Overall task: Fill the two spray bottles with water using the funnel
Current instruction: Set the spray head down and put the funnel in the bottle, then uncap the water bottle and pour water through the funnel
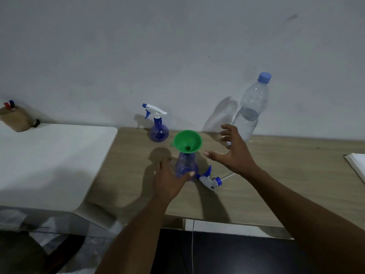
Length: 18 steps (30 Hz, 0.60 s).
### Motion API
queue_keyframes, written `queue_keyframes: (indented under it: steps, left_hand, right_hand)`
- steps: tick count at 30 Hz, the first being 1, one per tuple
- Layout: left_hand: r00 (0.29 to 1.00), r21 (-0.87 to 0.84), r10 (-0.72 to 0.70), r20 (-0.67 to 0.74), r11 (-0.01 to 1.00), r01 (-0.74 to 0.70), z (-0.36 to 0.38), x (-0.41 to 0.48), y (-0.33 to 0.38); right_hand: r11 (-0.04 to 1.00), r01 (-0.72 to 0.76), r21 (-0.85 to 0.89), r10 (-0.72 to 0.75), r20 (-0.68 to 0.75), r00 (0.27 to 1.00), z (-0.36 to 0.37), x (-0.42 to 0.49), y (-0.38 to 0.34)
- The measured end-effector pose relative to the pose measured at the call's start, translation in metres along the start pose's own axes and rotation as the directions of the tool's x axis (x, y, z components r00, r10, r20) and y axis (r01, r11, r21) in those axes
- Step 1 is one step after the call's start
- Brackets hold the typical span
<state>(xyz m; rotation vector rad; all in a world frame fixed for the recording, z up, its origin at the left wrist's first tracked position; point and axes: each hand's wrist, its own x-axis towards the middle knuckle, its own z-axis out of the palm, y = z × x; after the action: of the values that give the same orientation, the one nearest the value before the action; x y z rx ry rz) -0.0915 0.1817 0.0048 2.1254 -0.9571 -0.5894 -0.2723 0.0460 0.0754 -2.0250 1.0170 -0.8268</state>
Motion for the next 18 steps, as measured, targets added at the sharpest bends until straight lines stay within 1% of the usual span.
queue_keyframes:
  steps: [2,3,5,6,8,9,11,13,15,18]
  left_hand:
    - [0.996,0.033,0.036,-0.081,0.999,-0.033,0.009,-0.017,-0.007]
    - [0.995,0.073,0.057,-0.084,0.996,-0.051,0.015,-0.026,-0.010]
    - [0.998,0.154,0.065,-0.002,0.986,-0.064,0.027,-0.039,-0.008]
    - [0.995,0.179,0.088,0.038,0.979,-0.093,0.035,-0.044,-0.003]
    - [0.983,0.172,0.164,0.088,0.969,-0.177,0.050,-0.045,0.016]
    - [0.974,0.139,0.204,0.095,0.967,-0.216,0.059,-0.043,0.031]
    - [0.965,0.075,0.237,0.111,0.966,-0.246,0.077,-0.032,0.066]
    - [0.966,0.043,0.232,0.117,0.970,-0.238,0.091,-0.014,0.105]
    - [0.952,0.001,0.270,0.143,0.962,-0.273,0.095,0.003,0.144]
    - [0.941,-0.172,0.286,0.184,0.951,-0.255,0.097,0.029,0.195]
  right_hand:
    - [0.999,0.009,-0.034,-0.011,-0.070,0.997,-0.022,0.003,0.006]
    - [0.998,0.015,-0.062,-0.023,-0.117,0.993,-0.033,0.007,0.008]
    - [0.988,0.035,-0.152,-0.072,-0.246,0.967,-0.055,0.020,0.010]
    - [0.981,0.039,-0.190,-0.099,-0.315,0.944,-0.066,0.028,0.010]
    - [0.971,0.037,-0.235,-0.134,-0.412,0.901,-0.088,0.049,0.006]
    - [0.965,0.033,-0.260,-0.147,-0.432,0.890,-0.098,0.061,0.004]
    - [0.949,0.016,-0.315,-0.155,-0.422,0.893,-0.117,0.088,0.000]
    - [0.940,-0.014,-0.341,-0.120,-0.368,0.922,-0.134,0.114,-0.004]
    - [0.924,-0.023,-0.382,-0.090,-0.276,0.957,-0.149,0.135,-0.004]
    - [0.885,0.037,-0.465,-0.090,-0.091,0.992,-0.166,0.156,-0.001]
